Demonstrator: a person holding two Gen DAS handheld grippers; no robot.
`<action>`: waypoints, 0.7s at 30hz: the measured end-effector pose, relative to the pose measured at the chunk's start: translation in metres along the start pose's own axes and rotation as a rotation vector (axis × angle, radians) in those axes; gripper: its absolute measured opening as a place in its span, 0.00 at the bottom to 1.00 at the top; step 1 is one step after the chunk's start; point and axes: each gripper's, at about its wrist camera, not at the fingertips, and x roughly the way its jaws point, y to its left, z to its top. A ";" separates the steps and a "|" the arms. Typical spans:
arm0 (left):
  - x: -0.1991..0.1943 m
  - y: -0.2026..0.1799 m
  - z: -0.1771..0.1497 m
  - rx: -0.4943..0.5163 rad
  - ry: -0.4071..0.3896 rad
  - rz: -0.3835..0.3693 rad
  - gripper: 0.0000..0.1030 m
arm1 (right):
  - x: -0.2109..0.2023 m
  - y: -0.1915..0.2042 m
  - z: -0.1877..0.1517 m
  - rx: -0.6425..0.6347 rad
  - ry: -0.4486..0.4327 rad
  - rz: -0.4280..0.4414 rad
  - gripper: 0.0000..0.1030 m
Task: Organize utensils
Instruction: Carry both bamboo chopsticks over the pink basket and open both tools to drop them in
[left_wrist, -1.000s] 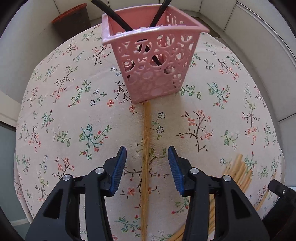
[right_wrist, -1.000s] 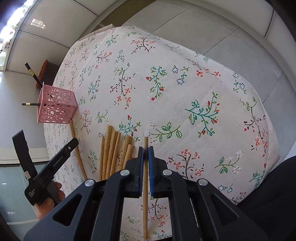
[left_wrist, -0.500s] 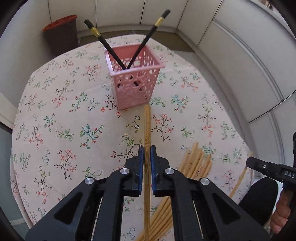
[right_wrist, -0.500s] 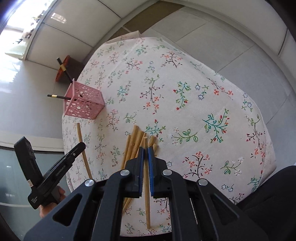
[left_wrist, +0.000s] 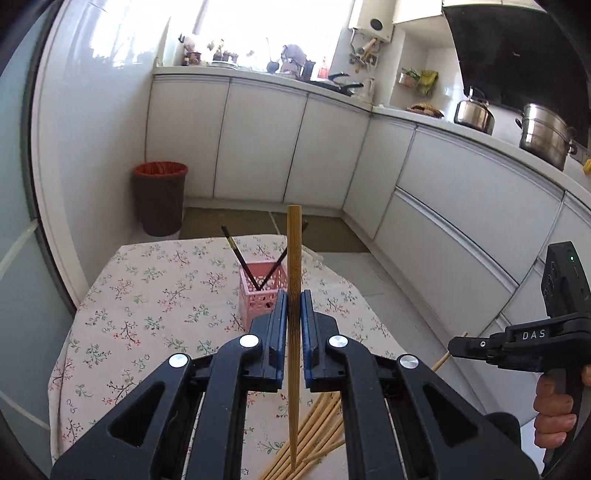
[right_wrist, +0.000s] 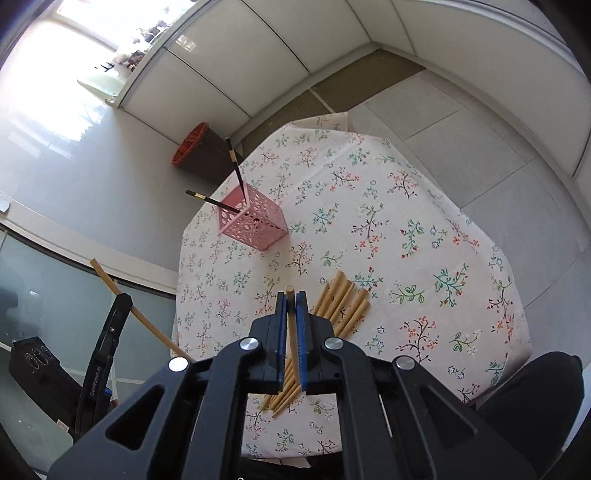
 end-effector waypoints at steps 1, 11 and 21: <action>-0.003 0.001 0.004 -0.011 -0.022 0.010 0.06 | -0.004 0.003 0.003 -0.012 -0.015 -0.001 0.05; -0.012 -0.002 0.035 -0.022 -0.073 0.074 0.06 | -0.021 0.023 0.031 -0.075 -0.086 -0.005 0.05; 0.008 -0.005 0.084 0.000 -0.145 0.087 0.06 | -0.047 0.060 0.082 -0.126 -0.181 0.067 0.05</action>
